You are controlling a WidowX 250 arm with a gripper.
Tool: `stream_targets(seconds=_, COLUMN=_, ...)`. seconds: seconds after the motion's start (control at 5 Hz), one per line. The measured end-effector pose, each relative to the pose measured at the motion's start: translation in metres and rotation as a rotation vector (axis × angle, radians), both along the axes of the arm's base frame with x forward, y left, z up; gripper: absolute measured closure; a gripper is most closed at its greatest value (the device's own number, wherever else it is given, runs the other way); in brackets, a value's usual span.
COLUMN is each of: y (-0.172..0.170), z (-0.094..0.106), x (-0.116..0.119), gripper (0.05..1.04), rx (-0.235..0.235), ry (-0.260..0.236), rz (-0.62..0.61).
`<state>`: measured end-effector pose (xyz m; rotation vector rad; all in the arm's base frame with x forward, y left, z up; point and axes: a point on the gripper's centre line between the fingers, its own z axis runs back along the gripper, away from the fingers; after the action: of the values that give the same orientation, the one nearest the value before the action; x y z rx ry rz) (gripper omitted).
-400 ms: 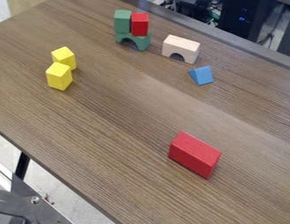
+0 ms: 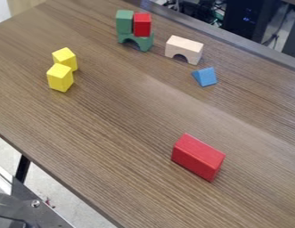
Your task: Putting the yellow cube on top of green and red cube
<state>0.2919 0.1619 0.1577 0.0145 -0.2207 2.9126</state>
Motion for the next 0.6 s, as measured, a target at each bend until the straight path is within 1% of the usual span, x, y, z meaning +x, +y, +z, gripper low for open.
stream_targets(seconds=0.2, y=0.006, z=-0.021, x=0.010, gripper=0.084, rx=-0.007, ry=-0.006, rz=0.022)
stream_targets(seconds=0.4, y=0.016, z=-0.041, x=0.010, gripper=0.084, rx=-0.022, ry=-0.034, rz=0.081)
stream_targets(seconds=0.6, y=0.026, z=-0.058, x=0.008, gripper=0.084, rx=-0.036, ry=-0.043, rz=0.142)
